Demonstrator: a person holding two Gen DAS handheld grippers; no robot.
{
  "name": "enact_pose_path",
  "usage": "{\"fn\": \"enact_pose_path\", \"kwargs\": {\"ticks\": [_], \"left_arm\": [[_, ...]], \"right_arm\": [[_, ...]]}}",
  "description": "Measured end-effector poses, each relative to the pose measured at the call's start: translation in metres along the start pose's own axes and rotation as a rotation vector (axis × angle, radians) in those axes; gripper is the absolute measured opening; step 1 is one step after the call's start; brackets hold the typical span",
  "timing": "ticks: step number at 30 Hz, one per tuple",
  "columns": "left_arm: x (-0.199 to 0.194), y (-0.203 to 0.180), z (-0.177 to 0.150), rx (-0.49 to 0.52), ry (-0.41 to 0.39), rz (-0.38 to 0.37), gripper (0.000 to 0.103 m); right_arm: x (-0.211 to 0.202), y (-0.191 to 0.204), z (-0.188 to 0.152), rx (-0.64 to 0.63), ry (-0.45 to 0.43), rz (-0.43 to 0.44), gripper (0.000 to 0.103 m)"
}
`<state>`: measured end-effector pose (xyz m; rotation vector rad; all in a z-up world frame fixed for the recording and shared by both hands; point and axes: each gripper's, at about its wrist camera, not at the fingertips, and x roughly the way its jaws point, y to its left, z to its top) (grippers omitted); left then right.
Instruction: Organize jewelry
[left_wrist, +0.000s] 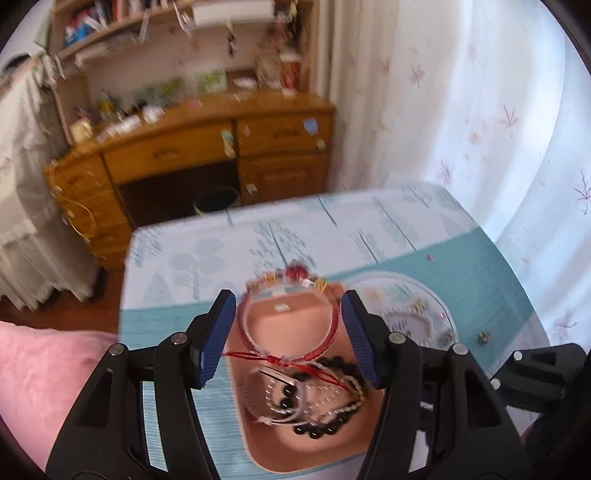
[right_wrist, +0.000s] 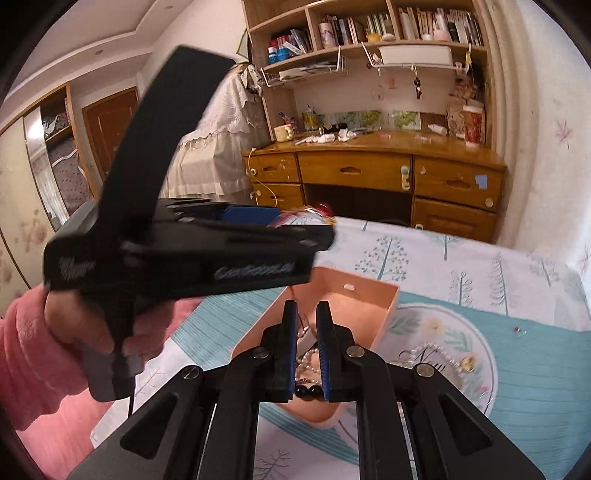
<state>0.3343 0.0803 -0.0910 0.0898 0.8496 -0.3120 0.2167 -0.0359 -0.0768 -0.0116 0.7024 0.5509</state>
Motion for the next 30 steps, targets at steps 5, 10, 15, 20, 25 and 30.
{"fn": "enact_pose_path", "kwargs": {"ticks": [5, 10, 15, 20, 25, 30], "left_arm": [[0.020, -0.010, -0.004, 0.056, 0.038, 0.031, 0.059], [0.019, -0.021, -0.007, 0.069, 0.040, 0.017, 0.061], [0.009, -0.031, -0.011, 0.020, 0.057, -0.010, 0.061], [0.007, -0.049, -0.030, -0.091, 0.121, -0.016, 0.061], [-0.002, -0.074, -0.056, -0.244, 0.160, -0.015, 0.061], [-0.005, -0.097, -0.083, -0.434, 0.191, -0.029, 0.061]], "right_arm": [[0.007, -0.007, -0.007, 0.029, 0.040, -0.023, 0.010], [0.001, -0.023, -0.010, 0.055, 0.046, -0.060, 0.011], [-0.008, -0.043, -0.016, 0.058, 0.057, -0.094, 0.022], [-0.025, -0.060, -0.025, 0.050, 0.071, -0.115, 0.028], [-0.048, -0.081, -0.043, 0.031, 0.088, -0.140, 0.054], [-0.070, -0.108, -0.064, 0.034, 0.099, -0.173, 0.086]]}}
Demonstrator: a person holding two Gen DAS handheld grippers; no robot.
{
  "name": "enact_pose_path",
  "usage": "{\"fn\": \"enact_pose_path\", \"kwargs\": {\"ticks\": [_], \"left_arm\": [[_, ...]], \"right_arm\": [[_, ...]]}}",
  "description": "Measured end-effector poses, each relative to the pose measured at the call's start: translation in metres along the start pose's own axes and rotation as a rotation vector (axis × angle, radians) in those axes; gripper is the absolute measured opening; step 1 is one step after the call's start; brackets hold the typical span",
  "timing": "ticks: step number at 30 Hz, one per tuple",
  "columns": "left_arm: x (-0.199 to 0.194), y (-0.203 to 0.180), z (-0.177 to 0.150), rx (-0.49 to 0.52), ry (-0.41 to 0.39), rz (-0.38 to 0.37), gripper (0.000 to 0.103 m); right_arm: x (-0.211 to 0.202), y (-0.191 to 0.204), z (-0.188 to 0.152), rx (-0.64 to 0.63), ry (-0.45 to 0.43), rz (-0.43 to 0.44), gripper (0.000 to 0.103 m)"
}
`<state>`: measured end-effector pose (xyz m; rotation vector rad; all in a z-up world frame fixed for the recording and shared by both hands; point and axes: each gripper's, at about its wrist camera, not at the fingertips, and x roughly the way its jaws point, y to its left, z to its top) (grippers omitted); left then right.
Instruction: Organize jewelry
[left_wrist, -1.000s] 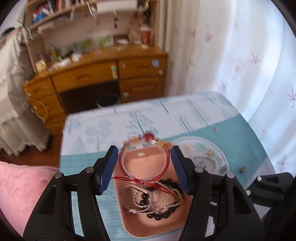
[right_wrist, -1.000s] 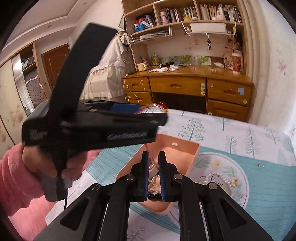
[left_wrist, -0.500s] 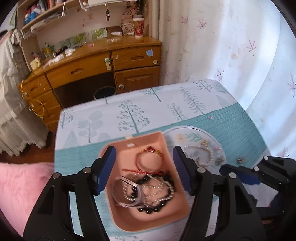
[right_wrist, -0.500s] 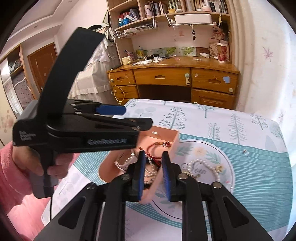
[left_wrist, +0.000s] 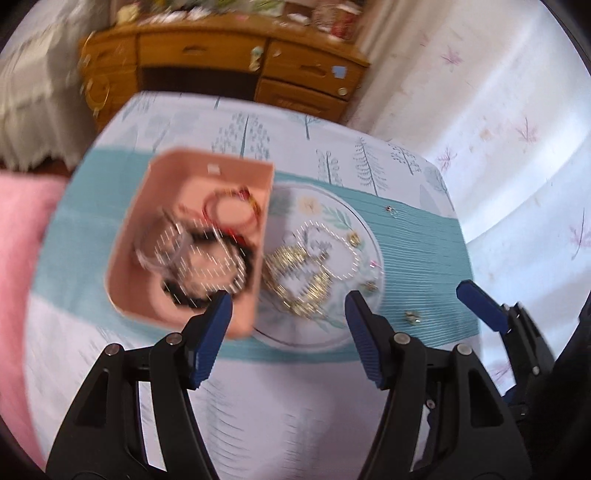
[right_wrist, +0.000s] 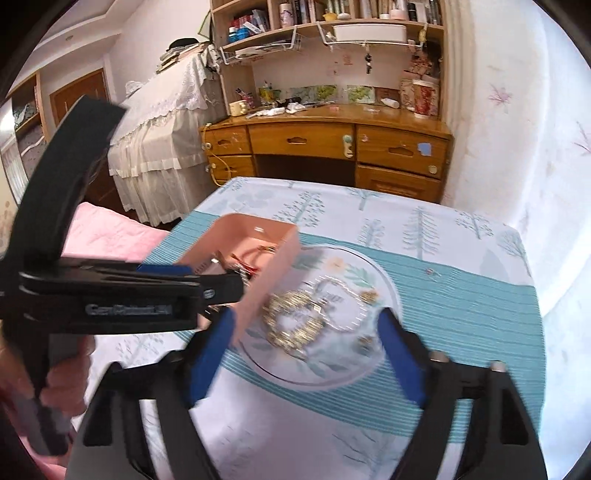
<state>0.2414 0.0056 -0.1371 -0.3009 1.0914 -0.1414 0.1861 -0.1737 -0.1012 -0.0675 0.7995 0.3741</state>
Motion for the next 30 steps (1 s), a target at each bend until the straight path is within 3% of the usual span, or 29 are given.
{"fn": "enact_pose_path", "kwargs": {"ticks": [5, 8, 10, 13, 15, 21, 30], "left_arm": [[0.013, -0.011, -0.025, -0.138, 0.008, 0.030, 0.059], [0.026, -0.016, -0.036, -0.177, -0.003, 0.084, 0.041], [0.039, -0.022, -0.045, -0.193, -0.012, 0.138, 0.039], [0.053, -0.028, -0.047, -0.185, -0.043, 0.180, 0.031], [0.063, -0.035, -0.048, -0.162, -0.061, 0.220, 0.031], [0.078, -0.043, -0.047, -0.173, -0.130, 0.346, 0.031], [0.092, -0.037, -0.038, -0.208, -0.196, 0.407, 0.025]], "right_arm": [[-0.003, -0.035, -0.022, -0.016, 0.051, -0.071, 0.086], [0.004, -0.060, -0.034, 0.019, 0.102, -0.095, 0.086], [0.010, -0.074, -0.046, 0.034, 0.137, -0.092, 0.086], [0.021, -0.086, -0.063, 0.003, 0.163, -0.103, 0.075], [0.029, -0.089, -0.073, -0.023, 0.183, -0.107, 0.064], [0.051, -0.092, -0.089, -0.008, 0.208, -0.095, 0.049], [0.070, -0.096, -0.087, 0.012, 0.201, -0.083, 0.040]]}}
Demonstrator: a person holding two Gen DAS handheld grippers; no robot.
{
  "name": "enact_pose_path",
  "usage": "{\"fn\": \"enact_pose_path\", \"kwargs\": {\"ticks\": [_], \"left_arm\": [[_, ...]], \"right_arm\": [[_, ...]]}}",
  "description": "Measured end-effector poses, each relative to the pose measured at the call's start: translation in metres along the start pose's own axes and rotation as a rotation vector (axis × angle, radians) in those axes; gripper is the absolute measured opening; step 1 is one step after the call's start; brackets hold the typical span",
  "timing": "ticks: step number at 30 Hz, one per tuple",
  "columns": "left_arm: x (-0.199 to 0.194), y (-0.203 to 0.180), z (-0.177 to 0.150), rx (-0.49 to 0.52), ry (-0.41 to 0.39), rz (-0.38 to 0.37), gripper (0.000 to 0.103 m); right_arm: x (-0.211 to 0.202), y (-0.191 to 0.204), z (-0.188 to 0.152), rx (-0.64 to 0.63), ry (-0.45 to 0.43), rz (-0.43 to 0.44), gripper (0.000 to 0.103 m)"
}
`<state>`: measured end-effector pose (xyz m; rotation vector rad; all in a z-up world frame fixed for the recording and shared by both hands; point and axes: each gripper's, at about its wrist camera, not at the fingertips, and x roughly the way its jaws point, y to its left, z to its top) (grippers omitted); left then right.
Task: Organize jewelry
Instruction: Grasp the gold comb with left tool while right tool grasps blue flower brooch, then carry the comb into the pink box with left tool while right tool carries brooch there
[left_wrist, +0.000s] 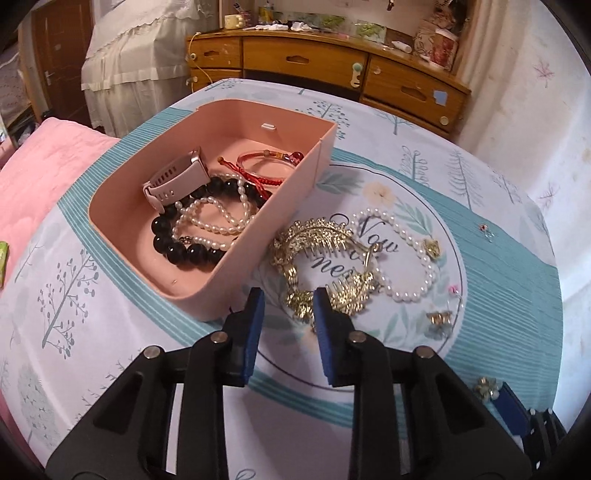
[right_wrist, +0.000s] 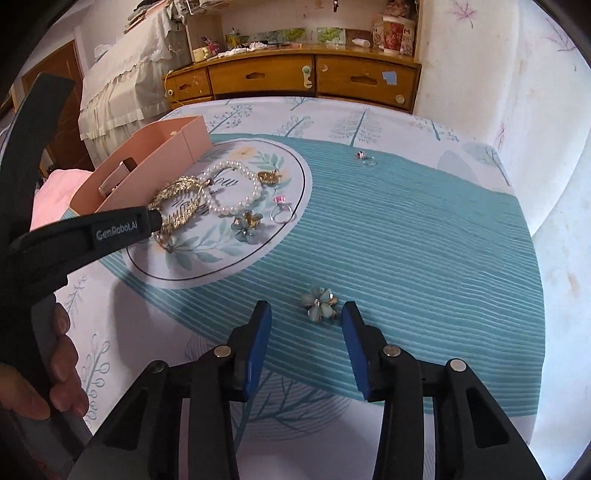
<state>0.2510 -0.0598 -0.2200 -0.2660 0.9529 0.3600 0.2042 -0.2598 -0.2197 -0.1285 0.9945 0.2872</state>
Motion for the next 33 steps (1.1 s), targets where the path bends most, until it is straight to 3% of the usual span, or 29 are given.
{"fn": "enact_pose_path", "kwargs": {"ticks": [4, 6, 9, 17, 22, 27, 33], "left_arm": [[0.010, -0.002, 0.007, -0.006, -0.009, 0.016, 0.024], [0.014, -0.001, 0.010, -0.008, -0.017, 0.005, 0.018], [0.015, -0.003, 0.013, 0.008, -0.022, 0.002, 0.010], [0.008, 0.004, 0.023, 0.034, -0.029, -0.041, 0.007], [-0.014, 0.009, 0.033, 0.056, -0.057, -0.118, 0.007], [-0.043, 0.019, 0.051, 0.085, -0.124, -0.173, 0.007], [-0.068, 0.042, 0.079, 0.155, -0.180, -0.183, 0.007]], "right_arm": [[0.003, 0.001, 0.005, 0.012, -0.003, 0.012, 0.037], [0.004, 0.002, 0.007, 0.008, -0.003, 0.006, 0.026], [0.005, 0.001, 0.009, 0.015, 0.001, 0.025, 0.020], [0.001, 0.000, 0.016, 0.054, -0.013, 0.049, 0.017], [-0.010, 0.007, 0.027, 0.070, -0.055, 0.054, 0.017], [-0.023, 0.022, 0.044, 0.066, -0.116, 0.042, 0.017], [-0.035, 0.053, 0.070, 0.067, -0.192, 0.051, 0.017]]}}
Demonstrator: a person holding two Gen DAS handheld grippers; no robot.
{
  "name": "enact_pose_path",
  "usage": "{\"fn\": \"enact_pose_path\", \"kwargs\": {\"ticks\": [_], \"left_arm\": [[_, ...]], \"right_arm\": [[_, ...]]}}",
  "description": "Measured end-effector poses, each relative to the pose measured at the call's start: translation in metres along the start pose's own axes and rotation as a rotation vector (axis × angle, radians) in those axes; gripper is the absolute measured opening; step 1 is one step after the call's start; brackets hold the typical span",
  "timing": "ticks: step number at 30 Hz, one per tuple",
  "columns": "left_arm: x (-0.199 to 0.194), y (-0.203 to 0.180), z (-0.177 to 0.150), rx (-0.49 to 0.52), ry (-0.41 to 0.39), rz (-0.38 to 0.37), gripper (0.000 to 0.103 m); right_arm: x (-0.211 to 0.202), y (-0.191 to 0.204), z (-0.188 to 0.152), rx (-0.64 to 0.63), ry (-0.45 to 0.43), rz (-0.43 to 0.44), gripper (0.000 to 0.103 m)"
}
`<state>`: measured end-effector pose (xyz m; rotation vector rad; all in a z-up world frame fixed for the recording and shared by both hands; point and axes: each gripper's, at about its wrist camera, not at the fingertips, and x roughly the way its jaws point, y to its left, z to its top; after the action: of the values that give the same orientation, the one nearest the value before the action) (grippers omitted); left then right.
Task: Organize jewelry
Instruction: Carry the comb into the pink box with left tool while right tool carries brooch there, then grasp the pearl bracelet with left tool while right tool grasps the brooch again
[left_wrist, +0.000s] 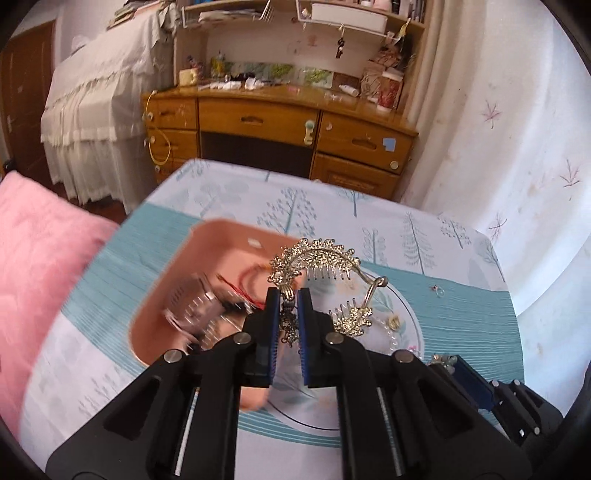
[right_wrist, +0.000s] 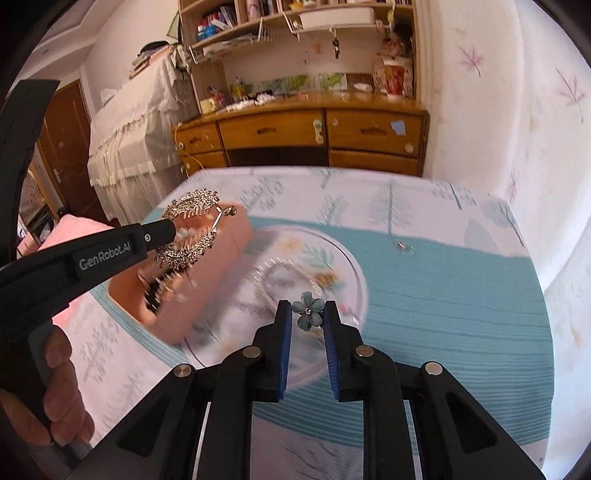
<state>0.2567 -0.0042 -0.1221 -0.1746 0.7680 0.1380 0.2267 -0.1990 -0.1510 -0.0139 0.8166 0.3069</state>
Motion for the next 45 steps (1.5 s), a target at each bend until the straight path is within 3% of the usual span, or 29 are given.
{"fn": "enact_pose_path", "kwargs": {"ticks": [3, 6, 12, 21, 22, 23, 24, 26, 33, 41, 45], "left_arm": [[-0.006, 0.019, 0.012, 0.012, -0.017, 0.017, 0.007], [-0.005, 0.044, 0.022, -0.021, 0.001, -0.023, 0.007], [-0.001, 0.087, 0.030, -0.012, 0.031, -0.031, 0.007], [0.011, 0.124, 0.027, 0.023, 0.077, -0.071, 0.007], [0.012, 0.126, 0.027, 0.013, 0.084, -0.087, 0.007], [0.013, 0.129, 0.029, -0.003, 0.090, -0.114, 0.008], [0.013, 0.132, 0.031, -0.019, 0.095, -0.137, 0.008], [0.014, 0.130, 0.033, -0.028, 0.098, -0.144, 0.008], [0.017, 0.110, 0.029, -0.011, 0.148, -0.151, 0.008], [0.017, 0.066, 0.024, 0.067, 0.191, -0.214, 0.008], [0.022, 0.035, 0.025, 0.079, 0.273, -0.244, 0.008]], "right_arm": [[-0.002, 0.021, 0.011, 0.004, -0.029, 0.020, 0.017], [-0.004, 0.048, 0.021, 0.002, -0.057, 0.059, 0.017], [-0.004, 0.114, 0.036, -0.044, -0.085, 0.166, 0.017], [0.011, 0.192, 0.034, -0.085, -0.033, 0.216, 0.017], [0.013, 0.195, 0.034, -0.081, -0.019, 0.215, 0.019], [0.015, 0.196, 0.033, -0.083, -0.008, 0.216, 0.028], [0.016, 0.198, 0.032, -0.085, -0.006, 0.213, 0.046], [0.014, 0.194, 0.032, -0.083, -0.029, 0.200, 0.059], [0.015, 0.151, 0.033, 0.007, -0.017, 0.093, 0.067], [0.021, 0.085, 0.007, 0.049, 0.070, -0.094, 0.067], [0.022, 0.050, -0.006, 0.031, 0.084, -0.144, 0.067]]}}
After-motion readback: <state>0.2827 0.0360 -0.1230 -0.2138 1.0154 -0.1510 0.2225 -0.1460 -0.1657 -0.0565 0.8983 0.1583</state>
